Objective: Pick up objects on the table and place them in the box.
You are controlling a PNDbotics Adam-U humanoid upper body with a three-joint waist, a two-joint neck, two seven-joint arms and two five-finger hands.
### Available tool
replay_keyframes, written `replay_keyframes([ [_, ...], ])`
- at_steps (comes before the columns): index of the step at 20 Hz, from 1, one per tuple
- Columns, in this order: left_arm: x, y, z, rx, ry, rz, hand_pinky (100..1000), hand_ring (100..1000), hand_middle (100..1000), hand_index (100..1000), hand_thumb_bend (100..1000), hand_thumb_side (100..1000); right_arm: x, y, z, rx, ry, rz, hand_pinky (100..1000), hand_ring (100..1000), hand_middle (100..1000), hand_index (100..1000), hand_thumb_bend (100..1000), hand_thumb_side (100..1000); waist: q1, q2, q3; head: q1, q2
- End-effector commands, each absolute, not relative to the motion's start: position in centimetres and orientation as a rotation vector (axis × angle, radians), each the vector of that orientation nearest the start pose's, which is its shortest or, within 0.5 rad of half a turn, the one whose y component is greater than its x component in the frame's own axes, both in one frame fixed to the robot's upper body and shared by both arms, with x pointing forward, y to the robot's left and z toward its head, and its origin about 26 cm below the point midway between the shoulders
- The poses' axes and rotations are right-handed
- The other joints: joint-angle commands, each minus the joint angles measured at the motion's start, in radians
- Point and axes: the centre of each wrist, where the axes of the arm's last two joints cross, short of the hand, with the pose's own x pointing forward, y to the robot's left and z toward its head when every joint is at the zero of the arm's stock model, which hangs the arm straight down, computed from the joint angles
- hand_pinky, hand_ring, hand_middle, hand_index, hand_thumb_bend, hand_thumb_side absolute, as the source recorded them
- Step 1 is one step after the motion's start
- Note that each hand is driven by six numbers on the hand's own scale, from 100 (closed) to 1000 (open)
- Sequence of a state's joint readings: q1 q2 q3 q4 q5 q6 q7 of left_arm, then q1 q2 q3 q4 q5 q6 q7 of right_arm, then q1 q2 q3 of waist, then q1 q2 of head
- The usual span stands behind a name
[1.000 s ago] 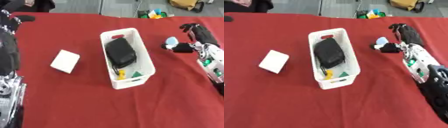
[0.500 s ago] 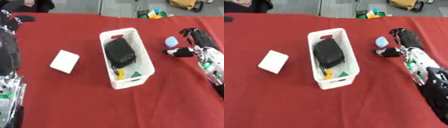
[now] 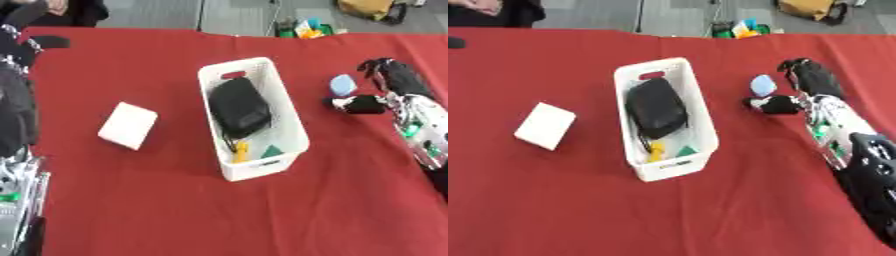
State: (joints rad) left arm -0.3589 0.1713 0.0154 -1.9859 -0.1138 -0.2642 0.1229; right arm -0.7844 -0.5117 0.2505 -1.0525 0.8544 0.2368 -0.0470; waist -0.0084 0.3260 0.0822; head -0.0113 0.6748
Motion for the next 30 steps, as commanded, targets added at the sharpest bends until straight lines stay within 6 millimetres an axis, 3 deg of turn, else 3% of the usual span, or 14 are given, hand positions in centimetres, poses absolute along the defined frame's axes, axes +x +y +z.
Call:
replay_keyframes([
  [1,30.6,23.1,21.1,0.162,-2.637,-0.177,644,848,1000,915,100,1000,45.3,-30.7,17.7,-1.328,-1.394,0.986,877,866,633,800,765,668,-0.002,-0.015,0.002,-0.002,-0.012],
  [7,30.6,23.1,21.1,0.162,-2.636,-0.182,645,849,1000,913,100,1000,45.3,-31.4,19.0,-1.298,-1.387,0.997,878,864,619,784,759,659,-0.008,-0.014,0.001,0.009,-0.013],
  [30,30.6,22.8,21.2,0.145,-2.643,-0.182,647,853,1000,912,100,1000,45.7,-32.1,17.5,-1.206,-1.362,1.003,883,855,587,754,731,634,0.0,0.006,0.009,0.009,-0.036],
])
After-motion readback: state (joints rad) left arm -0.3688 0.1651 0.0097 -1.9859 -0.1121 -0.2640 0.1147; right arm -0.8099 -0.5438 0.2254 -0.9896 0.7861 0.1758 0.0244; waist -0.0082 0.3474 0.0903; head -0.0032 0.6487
